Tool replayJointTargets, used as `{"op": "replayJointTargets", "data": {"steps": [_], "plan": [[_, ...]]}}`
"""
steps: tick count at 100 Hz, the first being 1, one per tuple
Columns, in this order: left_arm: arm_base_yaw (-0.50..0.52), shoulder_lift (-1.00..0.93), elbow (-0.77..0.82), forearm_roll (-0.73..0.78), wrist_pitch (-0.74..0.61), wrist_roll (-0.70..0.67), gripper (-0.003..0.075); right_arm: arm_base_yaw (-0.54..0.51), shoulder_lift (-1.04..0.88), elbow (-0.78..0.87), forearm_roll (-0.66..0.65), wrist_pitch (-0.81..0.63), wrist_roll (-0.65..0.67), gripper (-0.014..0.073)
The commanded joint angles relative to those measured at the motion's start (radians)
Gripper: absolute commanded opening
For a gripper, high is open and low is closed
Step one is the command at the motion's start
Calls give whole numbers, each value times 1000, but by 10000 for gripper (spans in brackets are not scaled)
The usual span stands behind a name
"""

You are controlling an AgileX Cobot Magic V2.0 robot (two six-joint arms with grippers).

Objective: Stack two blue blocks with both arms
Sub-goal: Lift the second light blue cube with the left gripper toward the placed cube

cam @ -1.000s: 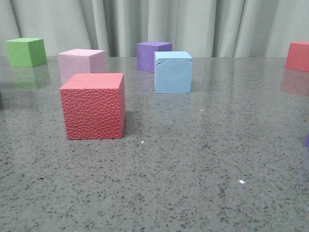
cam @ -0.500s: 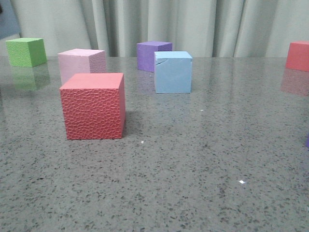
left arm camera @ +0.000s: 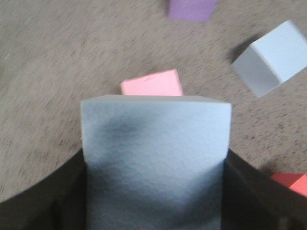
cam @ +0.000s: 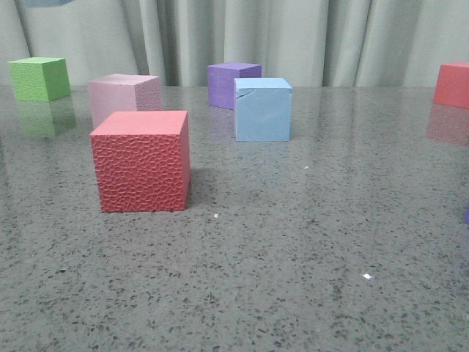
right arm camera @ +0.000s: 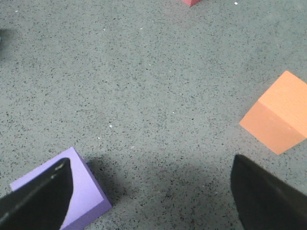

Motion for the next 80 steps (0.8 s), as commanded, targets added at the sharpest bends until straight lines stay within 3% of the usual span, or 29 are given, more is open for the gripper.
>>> {"op": "replayJointTargets", "data": {"steps": [1, 48, 80], "plan": [[-53, 5, -91, -35, -50, 19, 244, -7, -4, -23, -21, -66, -7, 655], [-206, 293, -469, -35, 64, 58, 244, -7, -4, -23, -21, -66, -7, 655], [-236, 320, -491, -35, 64, 98, 243, -7, -4, -23, -21, -66, -7, 655]]}}
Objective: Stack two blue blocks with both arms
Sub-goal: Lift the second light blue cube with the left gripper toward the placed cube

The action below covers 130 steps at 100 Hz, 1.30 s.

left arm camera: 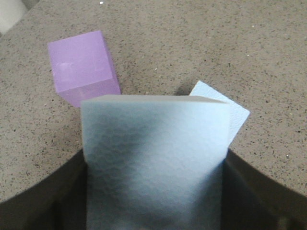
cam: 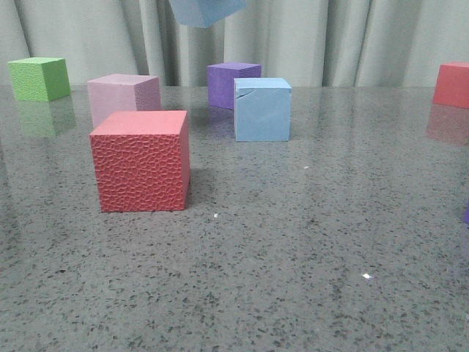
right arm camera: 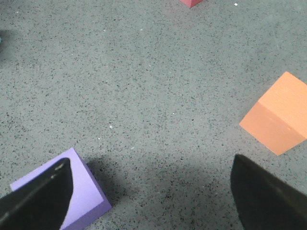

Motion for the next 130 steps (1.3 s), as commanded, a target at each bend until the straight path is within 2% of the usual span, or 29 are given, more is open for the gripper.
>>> {"op": "replayJointTargets", "data": {"steps": [1, 39, 75, 112, 130], "plan": [[-7, -54, -38, -29, -12, 1, 243, -7, -4, -23, -21, -64, -7, 655], [-7, -54, -38, -52, -18, 6, 244, -7, -4, -23, -21, -64, -7, 655], [-9, -33, -40, -211, -7, 306, 244, -7, -4, -23, -21, -66, -7, 655], [-69, -7, -40, -200, -23, 472, 245, -7, -4, -23, -21, -66, -7, 655], [-84, 4, -40, -168, -42, 487, 245, -7, -4, -23, -21, -69, -7, 655]]}}
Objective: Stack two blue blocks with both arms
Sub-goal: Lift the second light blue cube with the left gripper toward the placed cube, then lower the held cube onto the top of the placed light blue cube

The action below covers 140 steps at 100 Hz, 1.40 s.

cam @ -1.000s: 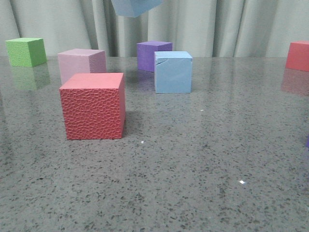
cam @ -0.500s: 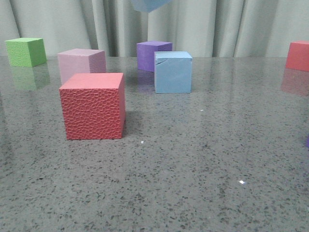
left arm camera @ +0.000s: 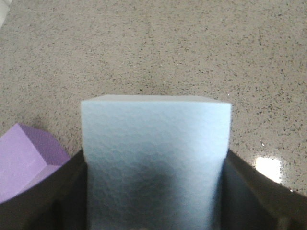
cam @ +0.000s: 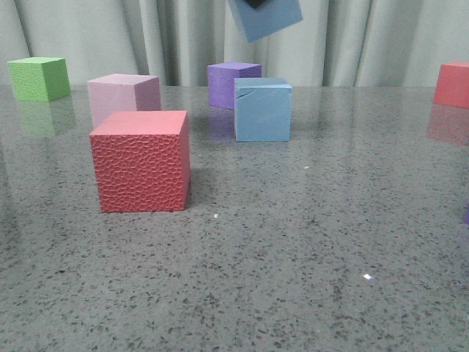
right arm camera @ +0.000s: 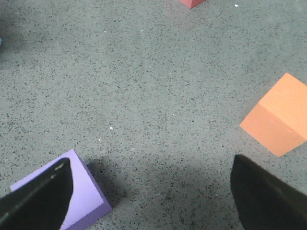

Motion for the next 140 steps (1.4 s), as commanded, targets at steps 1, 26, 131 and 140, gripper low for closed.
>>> {"op": "replayJointTargets", "data": {"steps": [1, 26, 131, 140], "plan": [[-9, -44, -31, -19, -42, 11, 245, -7, -4, -23, -21, -66, -7, 655], [-9, -21, -31, -7, -19, 15, 245, -7, -4, -23, -21, -69, -7, 655], [-9, -15, -31, 22, -22, 23, 245, -7, -4, -23, -21, -85, -7, 655], [-9, -2, -31, 22, -22, 23, 245, -7, -4, -23, -21, -85, -7, 655]]}}
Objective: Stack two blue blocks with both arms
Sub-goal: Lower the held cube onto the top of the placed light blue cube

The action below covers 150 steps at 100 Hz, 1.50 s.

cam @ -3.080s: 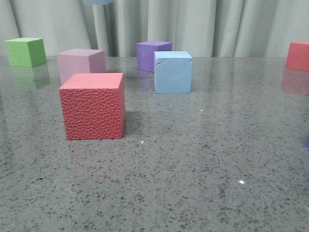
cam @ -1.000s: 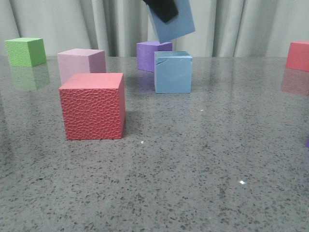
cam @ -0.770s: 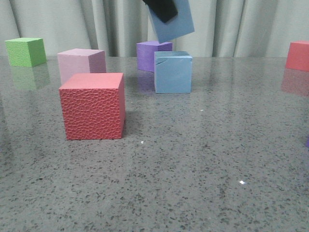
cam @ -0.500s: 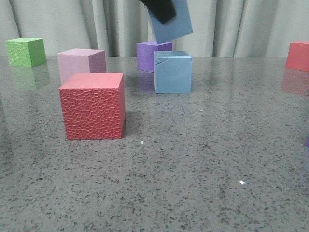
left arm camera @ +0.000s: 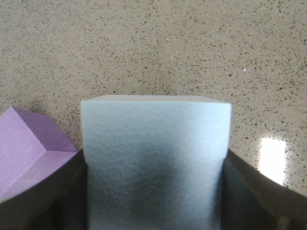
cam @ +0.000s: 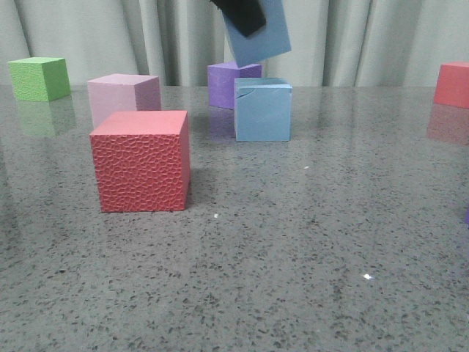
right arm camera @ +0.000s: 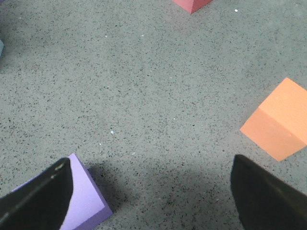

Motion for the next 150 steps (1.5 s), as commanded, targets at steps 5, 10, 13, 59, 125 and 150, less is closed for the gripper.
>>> {"op": "replayJointTargets", "data": {"steps": [5, 10, 13, 59, 125, 150], "plan": [[-7, -39, -30, -34, -24, 3, 245, -7, -4, -23, -21, -71, -7, 655], [-7, -37, -30, -34, -24, 5, 245, -7, -4, -23, -21, -71, -7, 655], [-7, -37, -30, -34, -24, 6, 245, -7, -4, -23, -21, -71, -7, 655], [-7, -33, -30, -42, -15, 23, 245, -7, -4, -23, -21, -78, -7, 655], [-7, -33, -30, -44, 16, 33, 245, -7, -4, -23, -21, -86, -7, 655], [-7, -33, -30, -51, 16, 26, 245, -7, -4, -23, -21, -86, -7, 655]]}}
